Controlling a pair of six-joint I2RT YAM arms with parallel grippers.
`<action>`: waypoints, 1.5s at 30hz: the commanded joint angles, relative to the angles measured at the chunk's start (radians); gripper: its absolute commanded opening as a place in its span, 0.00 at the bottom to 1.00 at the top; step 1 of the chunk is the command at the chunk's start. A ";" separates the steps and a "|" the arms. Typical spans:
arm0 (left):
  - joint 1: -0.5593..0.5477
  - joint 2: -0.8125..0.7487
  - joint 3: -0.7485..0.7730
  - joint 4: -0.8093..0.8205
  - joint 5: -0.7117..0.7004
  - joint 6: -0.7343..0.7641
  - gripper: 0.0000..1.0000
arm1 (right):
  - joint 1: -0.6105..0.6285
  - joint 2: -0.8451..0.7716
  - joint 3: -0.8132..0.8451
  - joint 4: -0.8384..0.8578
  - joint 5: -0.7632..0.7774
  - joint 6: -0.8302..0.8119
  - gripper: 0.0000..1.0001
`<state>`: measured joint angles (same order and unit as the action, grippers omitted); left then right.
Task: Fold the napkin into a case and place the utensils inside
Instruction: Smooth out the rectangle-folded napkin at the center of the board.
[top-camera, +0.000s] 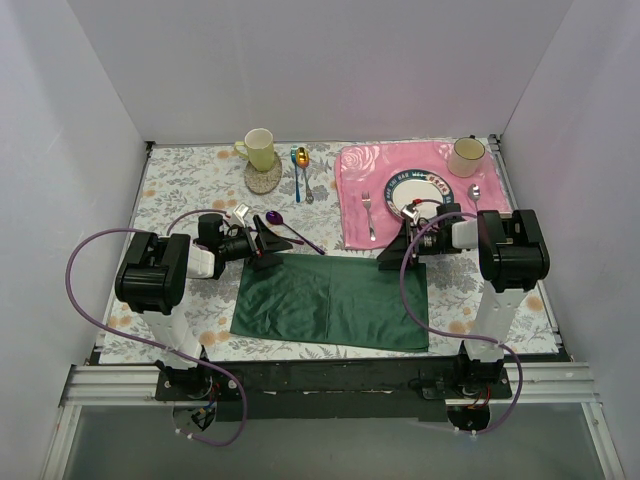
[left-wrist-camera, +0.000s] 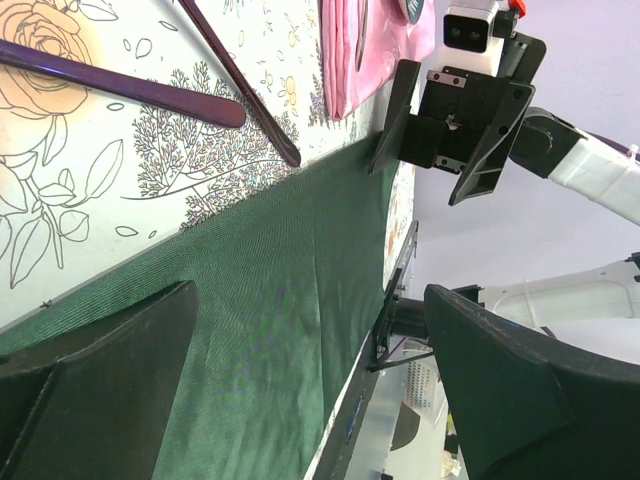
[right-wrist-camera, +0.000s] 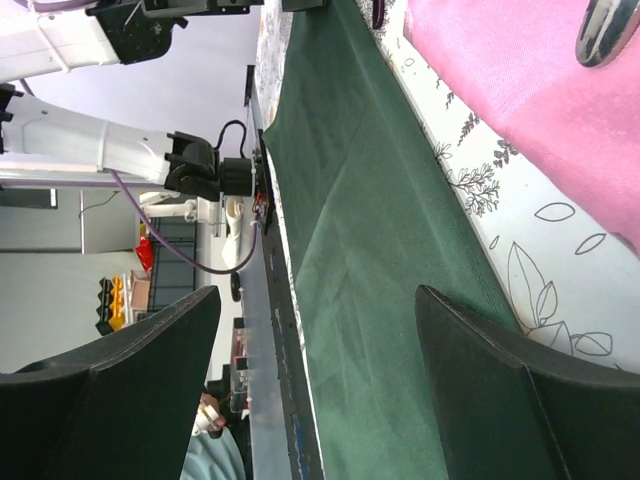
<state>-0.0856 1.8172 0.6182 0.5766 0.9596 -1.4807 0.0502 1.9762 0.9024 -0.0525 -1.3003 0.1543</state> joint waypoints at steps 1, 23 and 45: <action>0.017 0.030 0.006 -0.070 -0.053 0.048 0.98 | -0.032 0.056 0.007 -0.184 0.082 -0.217 0.87; 0.018 0.039 0.020 -0.089 -0.056 0.057 0.98 | -0.145 0.110 0.102 -0.504 0.127 -0.535 0.86; -0.181 -0.191 0.178 -0.170 -0.004 0.177 0.98 | -0.067 -0.198 0.127 -0.531 0.182 -0.414 0.59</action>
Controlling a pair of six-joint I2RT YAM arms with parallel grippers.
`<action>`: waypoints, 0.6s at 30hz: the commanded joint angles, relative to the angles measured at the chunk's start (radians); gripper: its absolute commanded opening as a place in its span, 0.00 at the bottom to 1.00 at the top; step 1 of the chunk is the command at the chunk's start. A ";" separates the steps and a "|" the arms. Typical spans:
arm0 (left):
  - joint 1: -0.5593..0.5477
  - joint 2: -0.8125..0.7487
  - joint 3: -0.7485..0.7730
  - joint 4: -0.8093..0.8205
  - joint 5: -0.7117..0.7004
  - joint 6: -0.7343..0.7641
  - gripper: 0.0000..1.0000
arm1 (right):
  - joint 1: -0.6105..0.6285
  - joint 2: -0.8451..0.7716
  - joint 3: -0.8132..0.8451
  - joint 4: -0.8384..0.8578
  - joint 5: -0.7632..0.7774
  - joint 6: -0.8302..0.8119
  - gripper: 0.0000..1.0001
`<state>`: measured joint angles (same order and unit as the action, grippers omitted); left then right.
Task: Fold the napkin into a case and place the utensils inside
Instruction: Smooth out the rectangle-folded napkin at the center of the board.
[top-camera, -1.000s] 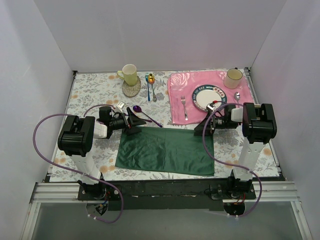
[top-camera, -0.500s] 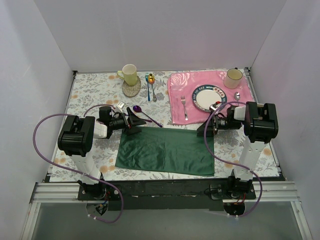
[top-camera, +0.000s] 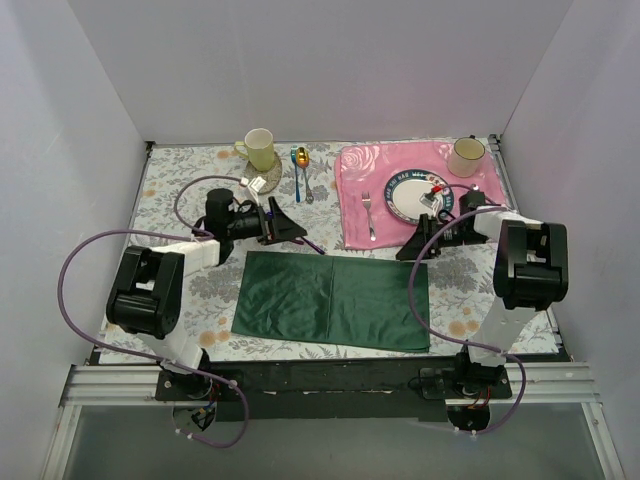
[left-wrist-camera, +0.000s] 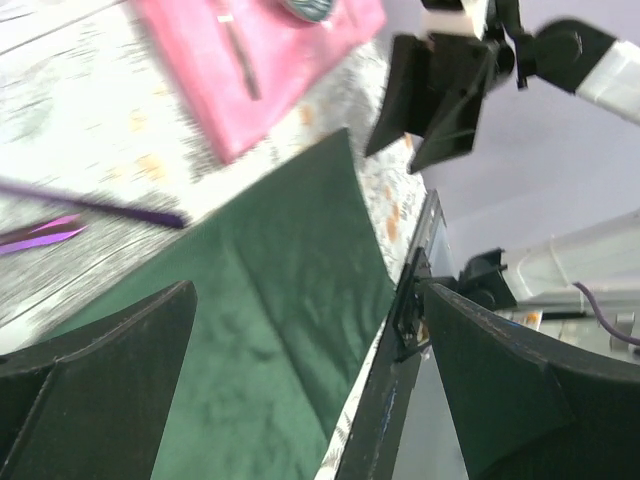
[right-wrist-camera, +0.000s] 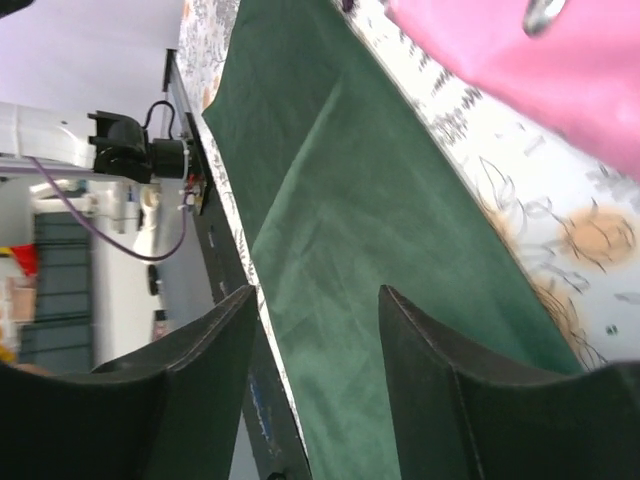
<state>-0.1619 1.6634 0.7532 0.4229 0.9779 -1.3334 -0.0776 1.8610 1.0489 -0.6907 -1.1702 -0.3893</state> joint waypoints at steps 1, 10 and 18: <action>-0.129 -0.028 0.052 -0.001 -0.034 0.016 0.98 | 0.071 -0.097 -0.033 0.132 0.072 0.160 0.55; -0.359 0.165 0.153 0.114 -0.195 -0.133 0.98 | 0.177 -0.072 -0.047 0.306 0.257 0.362 0.34; -0.384 0.279 0.233 0.096 -0.314 -0.184 0.98 | 0.191 -0.033 -0.046 0.315 0.391 0.409 0.25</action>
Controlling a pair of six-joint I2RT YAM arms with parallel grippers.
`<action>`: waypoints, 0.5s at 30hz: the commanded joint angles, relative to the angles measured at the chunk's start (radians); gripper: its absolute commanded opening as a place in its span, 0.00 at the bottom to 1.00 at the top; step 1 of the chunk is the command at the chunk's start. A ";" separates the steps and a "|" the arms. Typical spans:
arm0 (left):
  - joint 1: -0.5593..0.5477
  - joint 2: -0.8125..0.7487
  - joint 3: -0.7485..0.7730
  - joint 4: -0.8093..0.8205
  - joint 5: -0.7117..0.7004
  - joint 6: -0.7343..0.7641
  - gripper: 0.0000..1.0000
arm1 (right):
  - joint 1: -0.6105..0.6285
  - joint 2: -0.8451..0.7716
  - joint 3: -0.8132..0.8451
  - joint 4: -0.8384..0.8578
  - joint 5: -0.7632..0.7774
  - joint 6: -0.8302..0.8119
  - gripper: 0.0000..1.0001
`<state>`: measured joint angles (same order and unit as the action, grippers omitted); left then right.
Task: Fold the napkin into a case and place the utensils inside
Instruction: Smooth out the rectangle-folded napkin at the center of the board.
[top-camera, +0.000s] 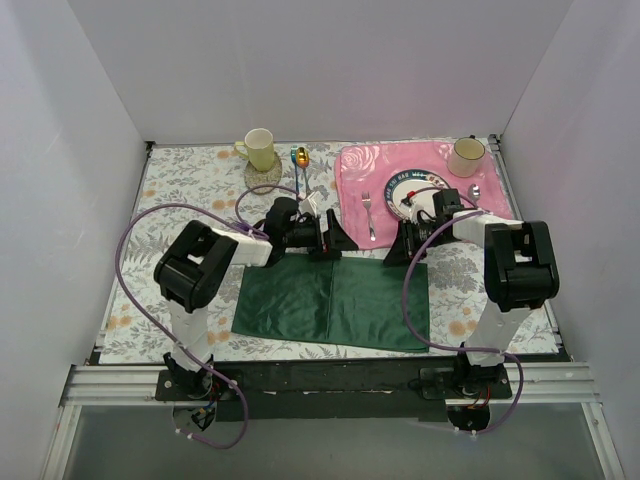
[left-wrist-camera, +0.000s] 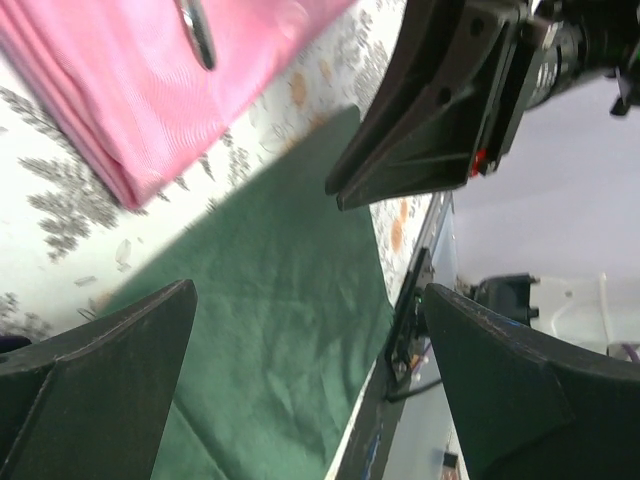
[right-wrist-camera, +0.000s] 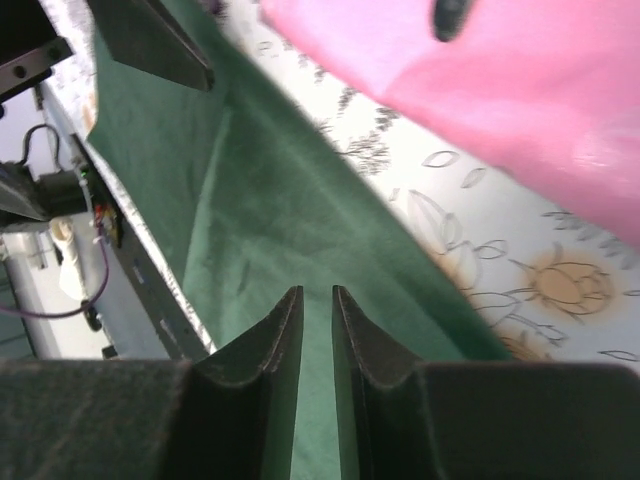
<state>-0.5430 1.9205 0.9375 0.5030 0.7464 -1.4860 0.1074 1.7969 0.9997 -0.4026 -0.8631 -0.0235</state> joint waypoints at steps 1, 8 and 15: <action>-0.006 0.029 0.053 0.005 -0.102 -0.030 0.98 | 0.006 0.038 0.005 0.025 0.090 0.043 0.24; -0.006 0.038 0.024 -0.030 -0.128 -0.016 0.98 | 0.018 0.055 0.016 0.019 0.171 0.043 0.24; 0.024 0.014 -0.045 0.008 -0.113 -0.022 0.98 | 0.028 0.068 0.023 0.007 0.226 0.028 0.23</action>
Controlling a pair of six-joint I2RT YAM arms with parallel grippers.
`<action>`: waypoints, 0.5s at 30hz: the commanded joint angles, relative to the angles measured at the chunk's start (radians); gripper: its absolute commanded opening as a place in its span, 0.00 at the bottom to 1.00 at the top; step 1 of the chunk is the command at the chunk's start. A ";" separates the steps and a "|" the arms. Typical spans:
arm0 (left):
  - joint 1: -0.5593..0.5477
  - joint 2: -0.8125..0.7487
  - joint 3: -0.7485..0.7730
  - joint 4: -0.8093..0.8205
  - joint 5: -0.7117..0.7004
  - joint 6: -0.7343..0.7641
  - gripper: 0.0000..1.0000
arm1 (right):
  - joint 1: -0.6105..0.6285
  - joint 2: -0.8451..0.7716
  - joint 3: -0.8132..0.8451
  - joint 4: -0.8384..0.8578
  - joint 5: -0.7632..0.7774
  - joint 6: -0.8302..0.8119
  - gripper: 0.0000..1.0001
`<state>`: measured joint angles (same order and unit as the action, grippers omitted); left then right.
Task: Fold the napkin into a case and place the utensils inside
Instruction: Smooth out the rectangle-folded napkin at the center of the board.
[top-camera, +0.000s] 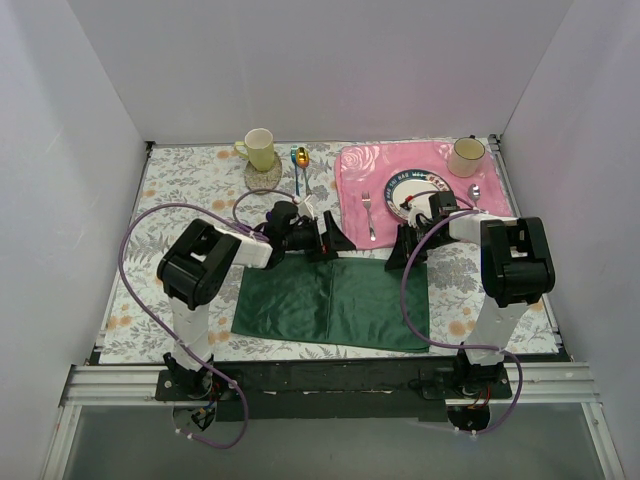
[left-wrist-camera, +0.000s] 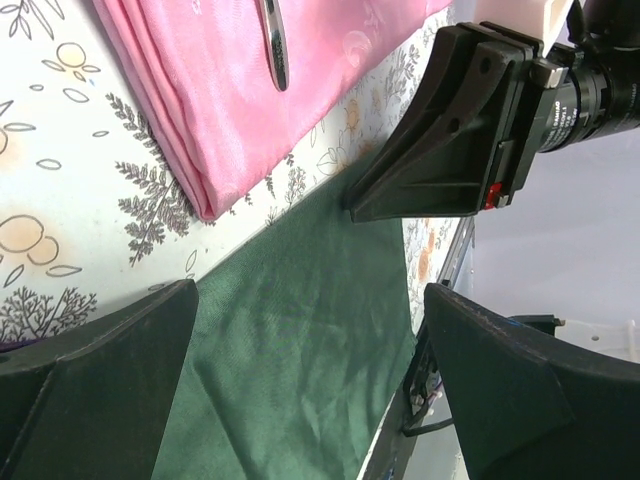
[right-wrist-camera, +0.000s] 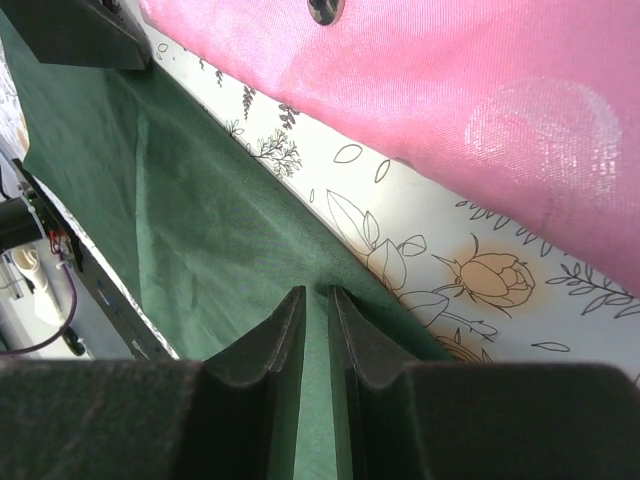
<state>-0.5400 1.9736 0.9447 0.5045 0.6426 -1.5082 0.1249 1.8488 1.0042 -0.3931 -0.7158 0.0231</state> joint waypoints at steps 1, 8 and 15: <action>0.034 -0.045 -0.060 0.014 -0.001 -0.007 0.98 | 0.010 0.020 0.017 -0.003 0.079 -0.020 0.23; 0.094 -0.073 -0.122 0.124 0.078 -0.037 0.98 | 0.010 0.030 0.019 -0.004 0.093 -0.020 0.23; 0.155 -0.235 -0.081 -0.054 0.157 0.207 0.98 | 0.018 -0.002 0.037 -0.029 0.027 -0.061 0.24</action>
<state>-0.4187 1.9293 0.8349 0.6044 0.7486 -1.5146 0.1326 1.8526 1.0126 -0.4004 -0.7071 0.0177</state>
